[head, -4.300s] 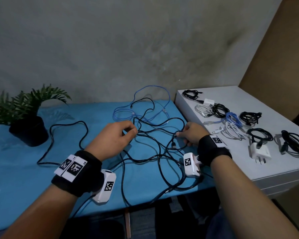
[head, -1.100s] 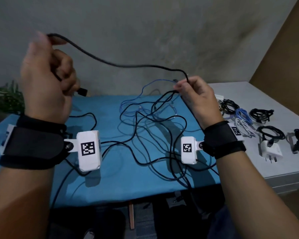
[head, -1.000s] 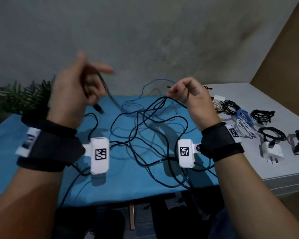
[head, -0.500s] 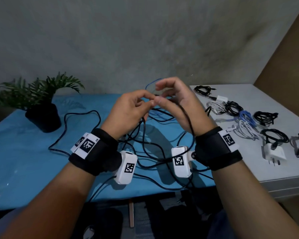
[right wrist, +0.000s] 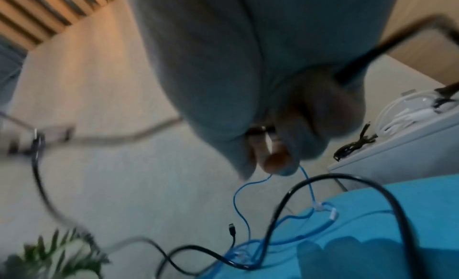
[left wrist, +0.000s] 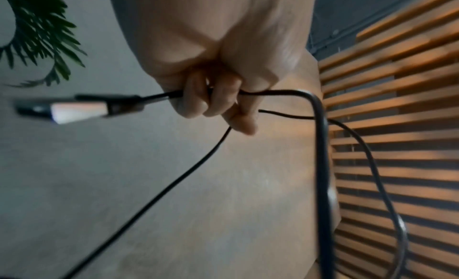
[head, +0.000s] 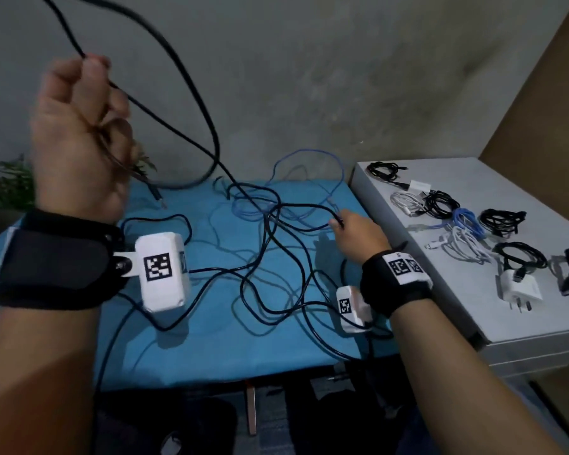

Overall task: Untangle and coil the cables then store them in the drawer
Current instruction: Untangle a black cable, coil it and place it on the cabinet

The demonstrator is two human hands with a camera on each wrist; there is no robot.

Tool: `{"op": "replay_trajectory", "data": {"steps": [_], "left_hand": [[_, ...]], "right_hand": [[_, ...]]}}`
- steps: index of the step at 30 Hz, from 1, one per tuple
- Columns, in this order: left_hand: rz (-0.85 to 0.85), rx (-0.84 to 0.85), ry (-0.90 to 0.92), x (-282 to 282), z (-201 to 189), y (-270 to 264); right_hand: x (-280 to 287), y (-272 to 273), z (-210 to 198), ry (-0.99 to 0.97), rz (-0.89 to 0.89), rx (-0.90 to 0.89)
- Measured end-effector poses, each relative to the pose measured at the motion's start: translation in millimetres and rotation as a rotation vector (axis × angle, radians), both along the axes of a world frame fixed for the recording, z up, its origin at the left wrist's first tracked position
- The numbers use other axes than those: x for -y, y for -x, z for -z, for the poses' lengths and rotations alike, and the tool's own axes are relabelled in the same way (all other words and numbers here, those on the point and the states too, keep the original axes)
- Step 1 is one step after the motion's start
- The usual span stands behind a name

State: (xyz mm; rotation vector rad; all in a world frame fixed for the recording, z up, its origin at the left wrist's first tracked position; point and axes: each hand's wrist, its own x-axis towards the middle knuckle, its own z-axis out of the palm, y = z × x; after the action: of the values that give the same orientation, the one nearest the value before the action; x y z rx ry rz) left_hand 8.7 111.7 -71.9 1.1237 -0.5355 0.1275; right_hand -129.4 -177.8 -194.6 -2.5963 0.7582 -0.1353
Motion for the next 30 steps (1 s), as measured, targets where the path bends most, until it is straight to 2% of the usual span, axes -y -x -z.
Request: {"op": "replay_trajectory", "data": {"steps": [4,6,8,10,14,18,20,23,25,27,30], "left_hand": [[0.037,0.012,-0.123,16,11,11],[0.080,0.005,-0.170,25,14,17],[0.138,0.007,-0.206,32,16,22],[0.235,0.013,-0.195,40,17,28],[0.454,0.001,-0.110,47,16,39],[0.520,-0.037,-0.115,46,20,36],[0.457,-0.054,-0.262,44,24,28],[0.273,-0.033,-0.760,42,36,16],[0.294,0.035,-0.990,45,46,18],[0.311,0.086,-0.992,51,51,26],[0.227,0.164,-0.919,58,55,22]], "right_hand": [[-18,4,-24,-0.374,-0.196,0.043],[-34,4,-37,-0.449,-0.273,0.167],[-54,2,-46,-0.427,-0.319,0.335],[-72,-2,-48,-0.369,-0.363,0.421],[-94,-18,-26,-0.234,-0.392,0.370],[-91,-26,-9,-0.177,-0.387,0.296],[-87,-25,-10,-0.199,-0.412,0.325],[-84,-25,-14,-0.196,-0.472,0.402],[-83,-25,-15,-0.119,-0.468,0.409],[-82,-25,-18,-0.047,-0.463,0.407],[-81,-22,-24,-0.061,-0.413,0.446]]}}
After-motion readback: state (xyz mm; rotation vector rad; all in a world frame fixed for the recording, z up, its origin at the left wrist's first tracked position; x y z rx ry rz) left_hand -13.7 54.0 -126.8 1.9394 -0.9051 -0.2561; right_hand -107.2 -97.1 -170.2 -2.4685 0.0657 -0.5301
